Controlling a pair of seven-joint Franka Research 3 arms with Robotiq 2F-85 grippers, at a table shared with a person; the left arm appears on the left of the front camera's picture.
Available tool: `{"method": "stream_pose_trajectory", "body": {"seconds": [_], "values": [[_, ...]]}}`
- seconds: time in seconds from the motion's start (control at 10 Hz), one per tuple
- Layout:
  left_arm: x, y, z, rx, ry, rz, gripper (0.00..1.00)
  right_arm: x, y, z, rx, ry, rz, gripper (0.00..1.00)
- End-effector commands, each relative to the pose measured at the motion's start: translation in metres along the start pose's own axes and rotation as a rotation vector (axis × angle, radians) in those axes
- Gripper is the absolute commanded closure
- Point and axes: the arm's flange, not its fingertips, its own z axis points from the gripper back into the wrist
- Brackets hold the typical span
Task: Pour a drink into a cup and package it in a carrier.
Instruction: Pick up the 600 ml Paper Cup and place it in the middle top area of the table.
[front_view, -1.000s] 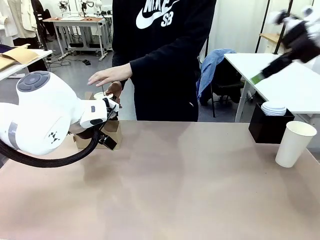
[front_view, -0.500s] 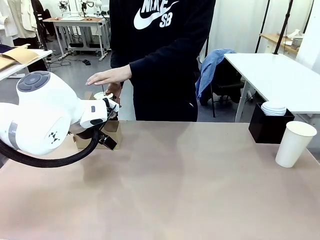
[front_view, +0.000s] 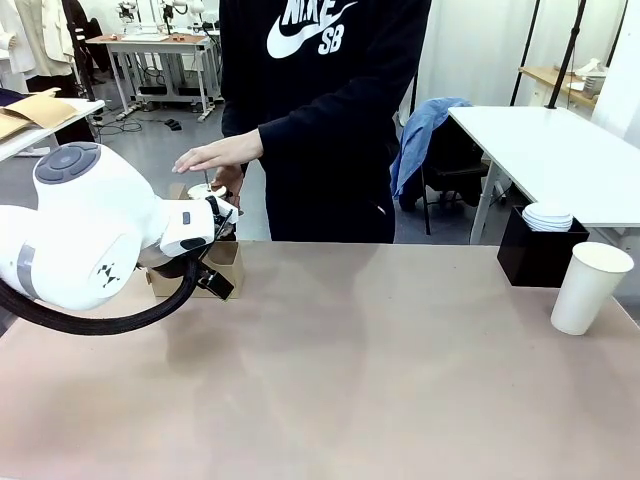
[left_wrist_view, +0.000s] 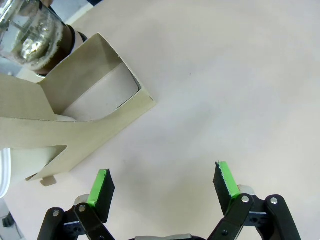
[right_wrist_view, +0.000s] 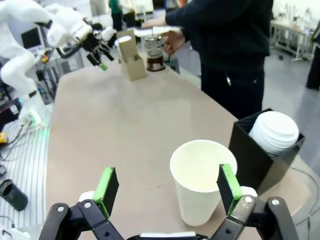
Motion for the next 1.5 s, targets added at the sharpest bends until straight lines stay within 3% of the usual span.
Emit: {"method": "stream_pose_trajectory", "body": {"seconds": [0.0,0.3,0.5,0.8,1.1,1.4], "values": [[0.000,0.001,0.000,-0.001,0.000,0.002,0.00,0.029,0.011,0.010,-0.012,0.028,-0.009,0.00],[0.000,0.001,0.000,-0.001,0.000,0.002,0.00,0.022,0.005,0.010,-0.019,0.010,0.012,0.00],[0.000,0.001,0.000,-0.001,0.000,0.002,0.00,-0.014,-0.020,0.008,-0.053,-0.096,0.037,0.00],[0.000,0.001,0.000,-0.001,0.000,0.002,0.00,-0.066,-0.042,0.002,-0.096,-0.178,0.104,0.00],[0.000,0.001,0.000,-0.001,0.000,0.002,0.00,-0.109,-0.059,-0.025,-0.125,-0.194,0.071,0.00],[0.000,0.001,0.000,-0.001,0.000,0.002,0.00,-0.130,-0.064,-0.048,-0.087,-0.207,0.034,0.00]]}}
